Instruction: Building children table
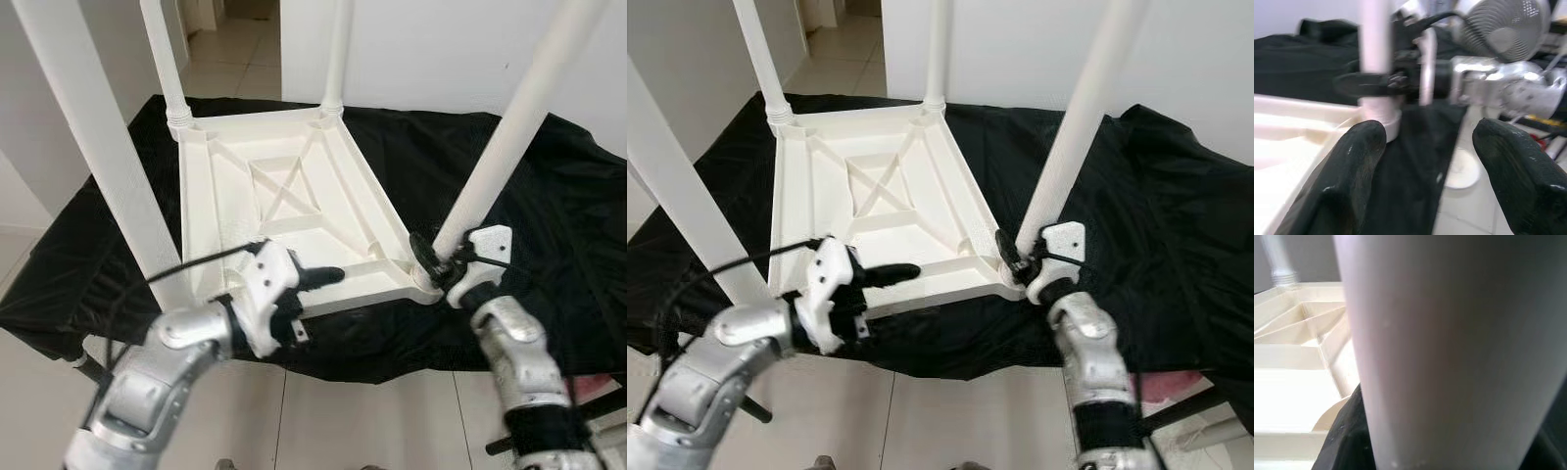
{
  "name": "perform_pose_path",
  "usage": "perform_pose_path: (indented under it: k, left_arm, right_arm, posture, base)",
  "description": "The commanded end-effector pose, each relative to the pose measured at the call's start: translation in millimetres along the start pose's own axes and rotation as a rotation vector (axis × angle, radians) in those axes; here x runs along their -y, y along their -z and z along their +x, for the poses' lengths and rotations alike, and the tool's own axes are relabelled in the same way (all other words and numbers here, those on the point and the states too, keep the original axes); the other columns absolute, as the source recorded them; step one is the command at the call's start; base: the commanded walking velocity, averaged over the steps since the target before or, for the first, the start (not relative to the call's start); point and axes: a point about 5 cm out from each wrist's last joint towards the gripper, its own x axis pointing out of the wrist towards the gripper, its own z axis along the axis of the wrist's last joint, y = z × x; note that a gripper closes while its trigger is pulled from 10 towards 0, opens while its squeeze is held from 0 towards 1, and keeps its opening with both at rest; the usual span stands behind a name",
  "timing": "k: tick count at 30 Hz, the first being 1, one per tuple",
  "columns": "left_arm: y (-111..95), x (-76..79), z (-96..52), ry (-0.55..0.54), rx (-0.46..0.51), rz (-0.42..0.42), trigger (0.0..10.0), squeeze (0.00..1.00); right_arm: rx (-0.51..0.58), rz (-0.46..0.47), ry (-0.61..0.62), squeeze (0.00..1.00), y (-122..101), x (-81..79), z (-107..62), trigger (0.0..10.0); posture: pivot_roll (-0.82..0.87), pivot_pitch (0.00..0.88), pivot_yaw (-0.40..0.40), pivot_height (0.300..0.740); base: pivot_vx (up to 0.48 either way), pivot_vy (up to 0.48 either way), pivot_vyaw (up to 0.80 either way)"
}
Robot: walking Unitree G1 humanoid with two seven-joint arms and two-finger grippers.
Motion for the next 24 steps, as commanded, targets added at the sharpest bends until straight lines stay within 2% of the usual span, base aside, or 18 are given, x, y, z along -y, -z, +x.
perform_pose_path:
  k: [1, 2, 3, 6, 7, 9, 10, 11, 13, 16, 17, 20, 21, 24]
  left_arm:
    - [3, -4.9, 0.9, -0.134, -0.017, -0.005, 10.0, 0.0]
    - [3, -4.9, 0.9, -0.134, -0.017, -0.005, 10.0, 0.0]
    - [4, -5.6, 4.4, -0.158, -0.015, -0.03, 10.0, 0.0]
    - [5, -6.4, 7.4, -0.181, -0.013, -0.036, 10.0, 0.0]
    - [7, -7.8, 10.4, -0.213, -0.003, -0.046, 10.0, 0.0]
    - [7, -7.8, 10.4, -0.213, -0.003, -0.046, 10.0, 0.0]
    - [9, -8.9, 13.5, -0.241, 0.008, -0.062, 10.0, 0.0]
    - [9, -8.9, 13.5, -0.241, 0.008, -0.062, 10.0, 0.0]
    - [11, -11.5, 18.1, -0.281, 0.008, -0.052, 10.0, 0.0]
    - [12, -14.6, 20.8, -0.298, 0.001, -0.033, 10.0, 0.0]
    - [13, -16.1, 22.2, -0.304, -0.001, -0.03, 10.0, 0.0]
    - [14, -17.2, 23.5, -0.308, -0.002, -0.031, 10.0, 0.0]
    - [14, -16.6, 24.0, -0.296, -0.011, -0.027, 10.0, 0.0]
    - [16, -15.6, 24.3, -0.28, -0.041, -0.017, 10.0, 0.0]
  right_arm:
    - [-0.036, -0.005, 0.09, 0.0, 6, -2.3, -5.8, 0.0]
    - [-0.036, -0.005, 0.09, 0.0, 6, -2.3, -5.8, 0.0]
    - [-0.043, 0.015, 0.178, 0.0, 6, -11.0, -7.1, 0.0]
    - [-0.059, 0.046, 0.249, 0.0, 7, -18.6, -8.2, 0.0]
    - [-0.069, 0.079, 0.309, 0.0, 8, -32.8, -6.5, 0.0]
    - [-0.069, 0.079, 0.309, 0.0, 8, -32.8, -6.5, 0.0]
    - [-0.076, 0.113, 0.365, 0.0, 8, -45.4, -2.4, 0.0]
    - [-0.076, 0.113, 0.365, 0.0, 8, -45.4, -2.4, 0.0]
    - [-0.076, 0.149, 0.428, 0.0, 7, -58.8, 5.1, 0.0]
    - [-0.07, 0.147, 0.44, 0.0, 7, -57.8, 7.4, 0.0]
    - [-0.07, 0.116, 0.439, 0.0, 6, -55.3, 6.5, 3.4]
    - [-0.073, 0.077, 0.44, 0.0, 6, -52.7, 5.1, 3.4]
    - [-0.076, 0.087, 0.427, 0.0, 6, -52.7, 4.6, 10.0]
    - [-0.068, 0.131, 0.391, 0.0, 4, -50.0, 3.6, 10.0]
  posture:
    - [-0.02, 0.0, -0.008, 0.74]
    - [-0.02, 0.0, -0.008, 0.74]
    - [-0.02, 0.0, -0.004, 0.74]
    - [-0.03, 0.0, -0.002, 0.74]
    - [-0.05, 0.0, 0.008, 0.74]
    - [-0.05, 0.0, 0.008, 0.74]
    - [-0.05, 0.0, 0.007, 0.74]
    - [-0.05, 0.0, 0.007, 0.74]
    - [-0.05, 0.0, 0.008, 0.74]
    - [-0.06, 0.0, 0.008, 0.74]
    - [-0.06, 0.0, 0.007, 0.74]
    - [-0.06, 0.0, 0.007, 0.74]
    - [-0.05, 0.0, 0.004, 0.74]
    - [-0.05, 0.0, 0.001, 0.74]
  base:
    - [0.0, 0.0, 0.0]
    - [0.0, 0.0, 0.0]
    - [0.0, 0.0, 0.0]
    - [0.0, 0.0, 0.0]
    - [0.0, 0.0, 0.0]
    - [0.0, 0.0, 0.0]
    - [0.0, 0.0, 0.0]
    - [0.0, 0.0, 0.0]
    - [0.0, 0.0, 0.0]
    - [0.0, 0.0, 0.0]
    - [0.0, 0.0, 0.0]
    - [0.0, 0.0, 0.0]
    - [0.0, 0.0, 0.0]
    - [0.0, 0.0, 0.0]
